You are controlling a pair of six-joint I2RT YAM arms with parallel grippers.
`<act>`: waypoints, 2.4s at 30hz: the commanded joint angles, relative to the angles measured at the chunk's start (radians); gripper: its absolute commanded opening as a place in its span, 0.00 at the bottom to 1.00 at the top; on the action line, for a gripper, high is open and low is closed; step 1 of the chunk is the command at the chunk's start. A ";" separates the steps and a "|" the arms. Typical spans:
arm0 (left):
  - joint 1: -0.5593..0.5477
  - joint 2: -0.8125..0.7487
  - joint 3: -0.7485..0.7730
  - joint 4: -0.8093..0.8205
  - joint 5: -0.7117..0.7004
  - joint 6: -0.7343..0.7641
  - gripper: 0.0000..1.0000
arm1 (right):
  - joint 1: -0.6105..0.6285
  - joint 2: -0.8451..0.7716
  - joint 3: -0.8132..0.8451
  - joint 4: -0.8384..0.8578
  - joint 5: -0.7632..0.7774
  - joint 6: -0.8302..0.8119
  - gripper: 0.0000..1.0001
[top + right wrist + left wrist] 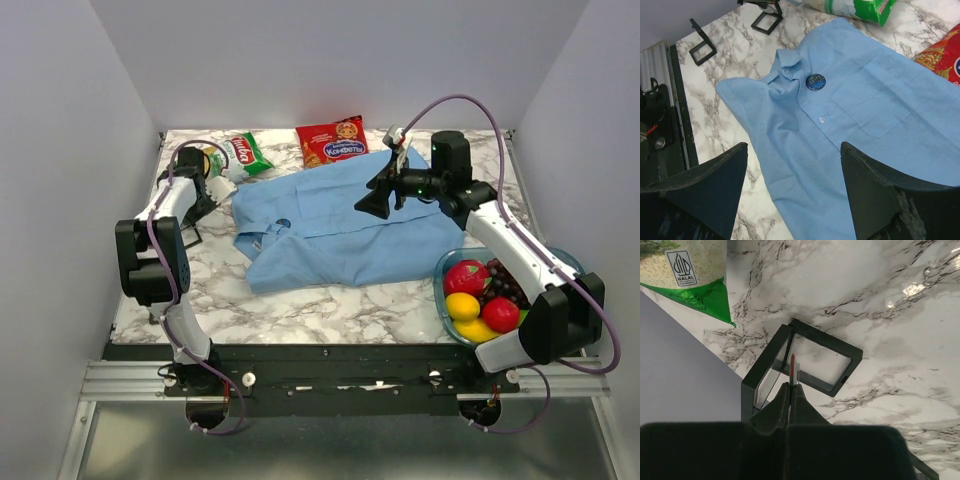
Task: Remove the brooch from the garment
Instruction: Place the brooch in the brooch box.
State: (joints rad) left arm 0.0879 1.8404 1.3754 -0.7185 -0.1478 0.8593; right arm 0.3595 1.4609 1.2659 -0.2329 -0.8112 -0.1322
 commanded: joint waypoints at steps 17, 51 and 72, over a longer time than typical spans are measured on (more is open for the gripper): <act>0.009 0.056 -0.101 0.074 -0.105 0.067 0.08 | -0.002 0.027 0.009 0.012 0.015 0.000 0.82; -0.082 -0.184 0.002 -0.187 0.460 -0.373 0.45 | 0.013 0.094 -0.002 -0.207 0.116 -0.487 0.82; -0.073 -0.150 -0.206 0.329 0.812 -1.514 0.99 | 0.275 0.442 0.323 -0.292 0.057 -0.520 0.82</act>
State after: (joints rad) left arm 0.0116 1.7153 1.2156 -0.5537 0.5766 -0.4522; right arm 0.5797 1.8057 1.5028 -0.5327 -0.6960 -0.6865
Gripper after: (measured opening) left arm 0.985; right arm 0.819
